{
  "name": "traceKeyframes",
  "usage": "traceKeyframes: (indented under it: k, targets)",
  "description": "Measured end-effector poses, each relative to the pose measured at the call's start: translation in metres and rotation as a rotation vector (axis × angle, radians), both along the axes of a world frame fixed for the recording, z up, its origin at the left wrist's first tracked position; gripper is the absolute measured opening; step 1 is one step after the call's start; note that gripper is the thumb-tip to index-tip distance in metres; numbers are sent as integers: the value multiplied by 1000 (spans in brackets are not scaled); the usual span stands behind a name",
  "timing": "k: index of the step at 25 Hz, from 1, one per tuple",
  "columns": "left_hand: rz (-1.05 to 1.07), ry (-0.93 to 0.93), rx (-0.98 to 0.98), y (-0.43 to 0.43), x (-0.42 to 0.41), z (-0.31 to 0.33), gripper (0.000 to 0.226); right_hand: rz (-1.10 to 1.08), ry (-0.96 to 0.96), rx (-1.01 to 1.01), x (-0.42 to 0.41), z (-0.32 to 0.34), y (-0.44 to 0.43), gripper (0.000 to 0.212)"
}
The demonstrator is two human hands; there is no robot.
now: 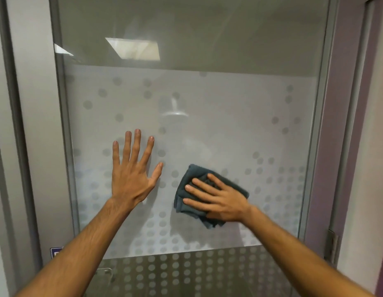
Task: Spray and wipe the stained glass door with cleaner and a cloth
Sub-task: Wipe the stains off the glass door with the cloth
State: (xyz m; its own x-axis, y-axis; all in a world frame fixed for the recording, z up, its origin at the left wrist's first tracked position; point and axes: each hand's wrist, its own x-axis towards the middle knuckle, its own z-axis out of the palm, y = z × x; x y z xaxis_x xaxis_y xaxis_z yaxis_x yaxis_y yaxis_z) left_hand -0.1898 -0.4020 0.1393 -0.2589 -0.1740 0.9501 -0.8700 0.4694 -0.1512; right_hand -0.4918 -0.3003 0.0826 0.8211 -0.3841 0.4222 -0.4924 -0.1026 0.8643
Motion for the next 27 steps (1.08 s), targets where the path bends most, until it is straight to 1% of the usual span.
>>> traceKeyframes:
  k: [2, 3, 4, 5, 6, 7, 10, 11, 12, 13, 15, 18, 20, 22, 24, 26, 27]
  targets:
    - [-12, 1, 2, 0, -1, 0, 82, 16, 95, -1, -4, 53, 0, 61]
    - [-16, 5, -1, 0, -1, 0, 82, 24, 86, -23, -4, 81, 1, 61]
    - [-14, 6, 1, 0, -1, 0, 82, 30, 39, -59, -3, 106, 1, 62]
    - [-14, 4, 6, 0, 0, 0, 82, 31, -49, -109, -1, 129, 2, 62]
    - [-16, 3, 8, 0, 0, 0, 82, 37, -171, -172, 1, 149, 2, 62]
    - [-17, 2, 9, 0, 0, 0, 82, 40, -336, -240, 6, 165, 2, 62]
    - [-13, -6, 30, 1, 2, 1, 80, 4, -1030, -443, 43, 197, -6, 59]
    - [-11, -10, 35, 2, 3, 2, 80, -30, -1201, -499, 60, 200, -12, 59]
    - [-8, -17, 39, 2, 4, 2, 79, -64, -1291, -535, 76, 198, -18, 61]
    - [-13, -26, 40, 2, 5, 2, 78, -82, -1303, -548, 88, 192, -22, 62]
    - [-68, -32, 40, 2, 9, 3, 73, -63, -1190, -528, 100, 160, -31, 60]
    - [-117, 8, 35, 0, 21, 1, 68, 4, -933, -365, 107, 75, -32, 62]
    - [-73, 21, 31, -2, 33, -2, 68, 3, -688, -213, 106, 8, -28, 67]
    - [-39, 29, 40, -5, 44, -5, 70, -5, -345, -61, 94, -42, -25, 63]
    - [-26, 27, 44, -8, 54, -7, 70, -13, -42, 53, 77, -54, -24, 57]
    - [-7, 24, 48, -10, 63, -8, 70, -18, 113, 114, 71, -34, -22, 56]
    - [-2, 19, 52, -11, 67, -9, 71, -22, 141, 122, 72, -19, -21, 59]
